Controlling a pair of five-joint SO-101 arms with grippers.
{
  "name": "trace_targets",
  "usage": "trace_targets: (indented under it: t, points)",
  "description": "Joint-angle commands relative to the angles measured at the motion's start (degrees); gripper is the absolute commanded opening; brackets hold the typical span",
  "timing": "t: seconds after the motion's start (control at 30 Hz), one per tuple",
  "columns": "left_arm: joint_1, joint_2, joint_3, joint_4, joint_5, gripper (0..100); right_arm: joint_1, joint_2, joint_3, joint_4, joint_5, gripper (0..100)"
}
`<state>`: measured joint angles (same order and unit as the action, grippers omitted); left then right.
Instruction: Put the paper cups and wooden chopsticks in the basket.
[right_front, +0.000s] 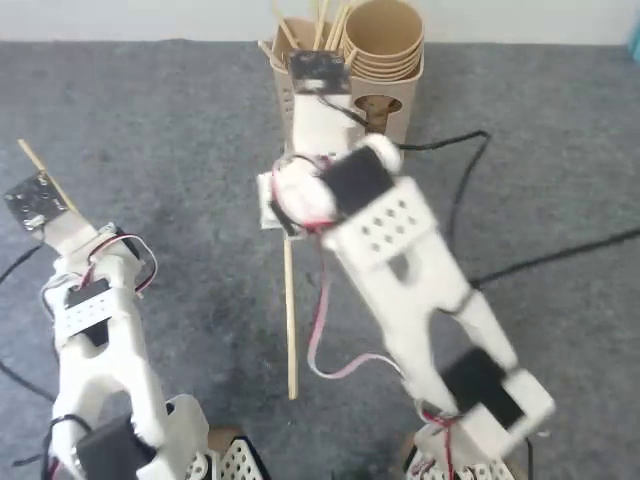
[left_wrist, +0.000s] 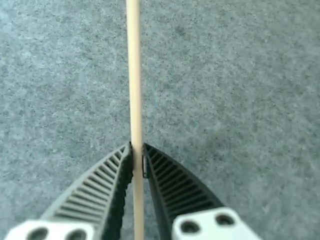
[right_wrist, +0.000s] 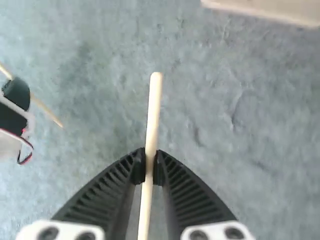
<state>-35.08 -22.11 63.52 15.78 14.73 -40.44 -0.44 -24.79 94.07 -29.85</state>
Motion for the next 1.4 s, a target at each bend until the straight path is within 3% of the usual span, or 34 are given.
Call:
trace_targets:
  t: [0.0,0.2,0.4,0.6,0.83,0.93,1.37]
  points:
    - [0.3,-0.5,-2.8,0.1,0.2,1,4.4,-12.1,9.8,-11.2,3.3,0.9]
    - [0.3,-0.5,-2.8,0.1,0.2,1,11.9,-21.1,21.5,-36.8,8.8,0.8]
    - [0.3,-0.3,-2.8,0.1,0.2,1,19.6,-21.7,24.0,-62.5,10.3,0.8]
    - [0.6,-0.3,-2.8,0.1,-0.3,1,20.7,-21.4,28.0,-87.0,11.8,0.9]
    - [2.1,-0.4,-2.7,0.2,-2.9,1,19.8,-11.2,26.4,-107.6,28.3,0.9]
    - [2.1,-0.4,-2.7,0.1,-2.9,1,19.6,-4.8,22.2,-112.0,30.8,0.9]
    - [2.2,-0.4,-2.7,0.0,-3.1,1,19.5,19.3,4.1,-111.7,32.1,3.5]
